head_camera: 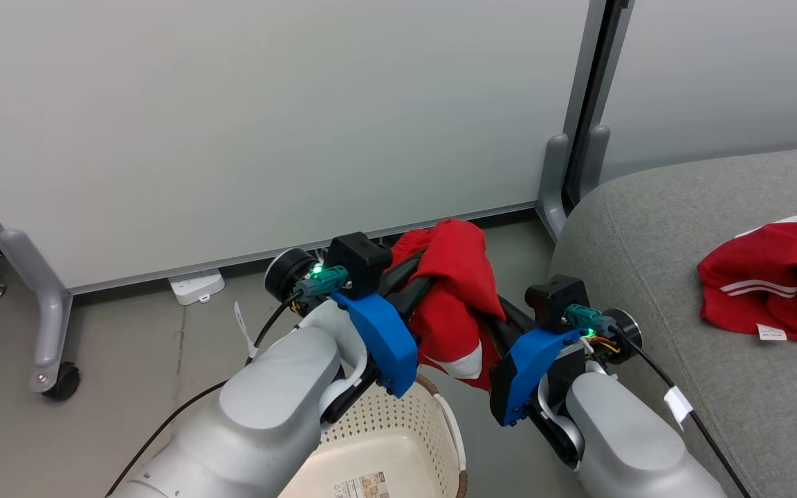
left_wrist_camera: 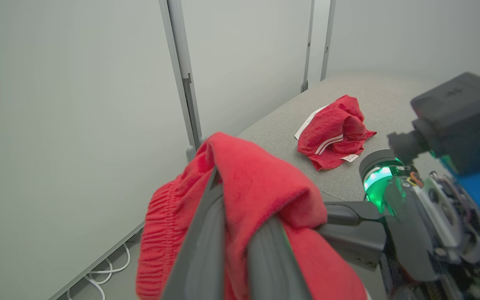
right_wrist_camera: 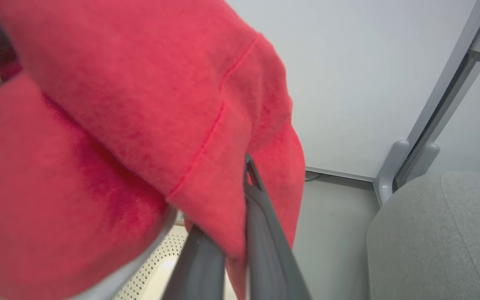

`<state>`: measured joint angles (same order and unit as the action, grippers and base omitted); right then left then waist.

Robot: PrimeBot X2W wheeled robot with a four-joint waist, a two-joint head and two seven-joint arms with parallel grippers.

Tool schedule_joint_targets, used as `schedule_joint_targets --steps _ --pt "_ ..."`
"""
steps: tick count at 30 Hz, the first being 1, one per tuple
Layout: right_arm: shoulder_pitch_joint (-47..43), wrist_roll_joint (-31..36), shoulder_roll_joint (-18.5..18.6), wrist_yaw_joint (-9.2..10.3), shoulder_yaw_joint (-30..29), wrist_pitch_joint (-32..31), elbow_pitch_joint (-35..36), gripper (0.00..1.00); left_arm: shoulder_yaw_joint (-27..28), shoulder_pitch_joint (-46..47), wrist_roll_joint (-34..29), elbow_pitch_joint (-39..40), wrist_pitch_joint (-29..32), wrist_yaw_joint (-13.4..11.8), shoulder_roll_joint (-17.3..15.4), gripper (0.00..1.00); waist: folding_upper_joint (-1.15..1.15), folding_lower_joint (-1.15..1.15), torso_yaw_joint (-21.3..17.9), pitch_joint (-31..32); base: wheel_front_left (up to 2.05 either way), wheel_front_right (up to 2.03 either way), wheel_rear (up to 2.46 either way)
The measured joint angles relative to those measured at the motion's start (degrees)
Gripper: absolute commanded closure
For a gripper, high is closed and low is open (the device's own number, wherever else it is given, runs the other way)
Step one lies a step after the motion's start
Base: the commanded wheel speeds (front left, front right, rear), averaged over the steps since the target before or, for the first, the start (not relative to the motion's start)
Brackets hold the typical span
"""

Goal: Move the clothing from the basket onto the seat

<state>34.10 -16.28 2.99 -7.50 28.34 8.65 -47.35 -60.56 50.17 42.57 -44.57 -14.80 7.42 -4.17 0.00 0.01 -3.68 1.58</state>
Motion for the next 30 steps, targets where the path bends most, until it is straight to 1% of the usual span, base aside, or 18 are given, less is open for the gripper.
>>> schedule_joint_targets --steps 2,3,4,5,13,17,23,25,30 --pt "0.04 -0.22 -0.02 0.00 0.26 0.22 -0.45 1.00 -0.07 -0.02 0.09 -0.03 0.00 0.00 0.01 1.00 0.00 0.00 -0.05 0.01 0.00 0.00 0.00" --pt "0.11 -0.42 -0.03 0.00 0.37 0.30 -0.67 1.00 -0.07 -0.04 0.18 -0.08 0.00 0.00 0.01 0.96 0.00 0.00 -0.07 0.01 0.00 0.00 0.00" --pt "0.23 -0.49 -0.03 0.00 0.48 0.44 -0.89 1.00 -0.07 -0.08 0.16 -0.12 0.00 0.00 0.00 0.56 0.00 0.00 -0.09 0.01 0.00 0.00 0.00" --pt "0.37 -0.52 -0.03 0.00 0.59 0.46 -1.12 1.00 -0.05 -0.08 0.16 -0.18 0.00 0.00 0.00 0.00 0.00 0.00 -0.12 -0.01 0.00 0.00 0.00" --pt "1.19 -1.49 -0.03 0.00 1.01 1.30 -2.47 1.00 0.56 -0.17 0.24 -0.36 -0.18 0.00 0.08 0.00 0.00 0.00 -0.22 -0.14 0.00 0.00 0.00" --pt "1.32 -2.16 -0.04 0.00 0.83 1.60 -2.93 1.00 1.91 -1.35 0.16 0.77 -0.19 -0.29 -0.02 0.00 0.00 0.00 -0.27 -0.31 0.00 0.00 0.00" --pt "2.53 -2.52 0.31 0.00 -1.88 2.49 -3.78 1.00 3.52 -6.17 -1.09 4.01 -0.19 -0.29 -1.07 0.00 0.00 0.00 -0.03 -0.86 0.00 0.00 0.00" --pt "2.74 -2.47 0.60 0.00 -2.88 2.71 -3.98 1.00 4.80 -8.01 -1.88 5.90 -0.19 -0.29 -1.65 0.00 0.00 -0.01 0.12 -1.04 0.00 0.00 0.00" --pt "3.30 -1.96 1.75 0.00 -5.31 3.07 -4.25 1.00 8.79 -14.09 -5.46 11.89 -0.19 -1.30 -3.33 0.00 0.00 0.00 0.44 -1.36 0.00 0.00 0.00"
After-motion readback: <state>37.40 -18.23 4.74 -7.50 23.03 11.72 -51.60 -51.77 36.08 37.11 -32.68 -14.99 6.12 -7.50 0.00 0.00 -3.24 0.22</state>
